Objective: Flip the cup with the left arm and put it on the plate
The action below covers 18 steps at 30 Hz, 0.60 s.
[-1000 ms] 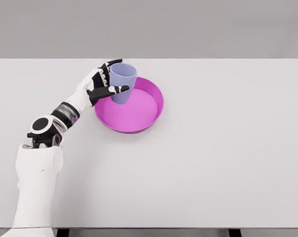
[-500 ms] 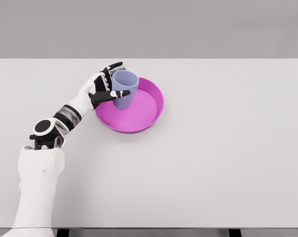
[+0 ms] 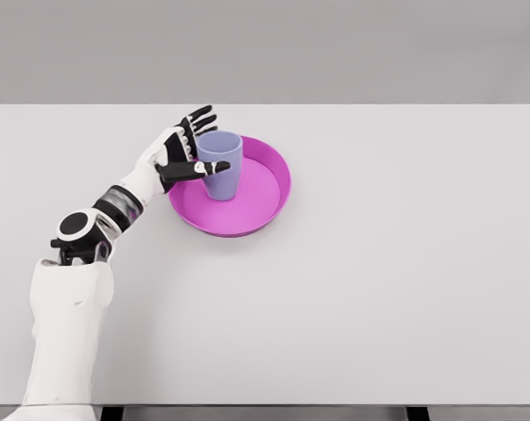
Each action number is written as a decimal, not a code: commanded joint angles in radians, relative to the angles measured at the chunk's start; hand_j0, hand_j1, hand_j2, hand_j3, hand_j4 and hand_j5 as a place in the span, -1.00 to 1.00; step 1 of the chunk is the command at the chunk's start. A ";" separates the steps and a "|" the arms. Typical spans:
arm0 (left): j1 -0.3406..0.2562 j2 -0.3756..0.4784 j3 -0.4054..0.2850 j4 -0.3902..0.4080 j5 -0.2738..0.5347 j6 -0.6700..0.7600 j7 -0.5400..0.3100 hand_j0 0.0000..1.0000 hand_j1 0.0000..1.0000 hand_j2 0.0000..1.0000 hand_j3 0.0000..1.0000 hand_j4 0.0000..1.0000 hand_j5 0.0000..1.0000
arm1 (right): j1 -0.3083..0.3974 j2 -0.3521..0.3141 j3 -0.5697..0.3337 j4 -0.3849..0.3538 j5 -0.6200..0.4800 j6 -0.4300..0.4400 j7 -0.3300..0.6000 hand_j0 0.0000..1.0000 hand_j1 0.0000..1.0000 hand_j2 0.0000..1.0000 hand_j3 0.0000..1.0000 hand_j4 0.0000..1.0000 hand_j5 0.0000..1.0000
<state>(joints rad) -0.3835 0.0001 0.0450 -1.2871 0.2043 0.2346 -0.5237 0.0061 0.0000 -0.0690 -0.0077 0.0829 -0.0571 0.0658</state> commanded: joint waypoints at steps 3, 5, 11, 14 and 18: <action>0.000 0.000 0.004 -0.003 0.007 0.000 0.001 1.00 1.00 1.00 1.00 1.00 1.00 | 0.000 0.000 0.000 0.000 0.000 -0.001 0.000 1.00 1.00 1.00 1.00 1.00 1.00; 0.000 0.000 0.004 -0.005 0.007 0.000 0.001 1.00 1.00 1.00 1.00 1.00 1.00 | 0.000 0.000 0.000 0.000 0.000 0.000 0.000 1.00 1.00 1.00 1.00 1.00 1.00; 0.006 0.000 0.004 -0.024 0.009 0.000 -0.001 1.00 1.00 1.00 1.00 1.00 1.00 | 0.000 0.000 0.000 0.000 0.000 0.000 0.000 1.00 1.00 1.00 1.00 1.00 1.00; 0.008 0.000 0.006 -0.026 0.009 0.000 -0.010 1.00 1.00 1.00 1.00 1.00 1.00 | 0.000 0.000 0.000 0.000 0.000 0.000 0.000 1.00 1.00 1.00 1.00 1.00 1.00; 0.009 0.000 0.006 -0.041 0.009 -0.001 -0.018 1.00 1.00 1.00 1.00 1.00 1.00 | 0.000 0.000 0.000 0.000 0.000 -0.001 0.000 1.00 1.00 1.00 1.00 1.00 1.00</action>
<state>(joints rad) -0.3743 0.0001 0.0505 -1.3205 0.2067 0.2341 -0.5382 0.0061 0.0000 -0.0690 -0.0077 0.0829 -0.0573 0.0658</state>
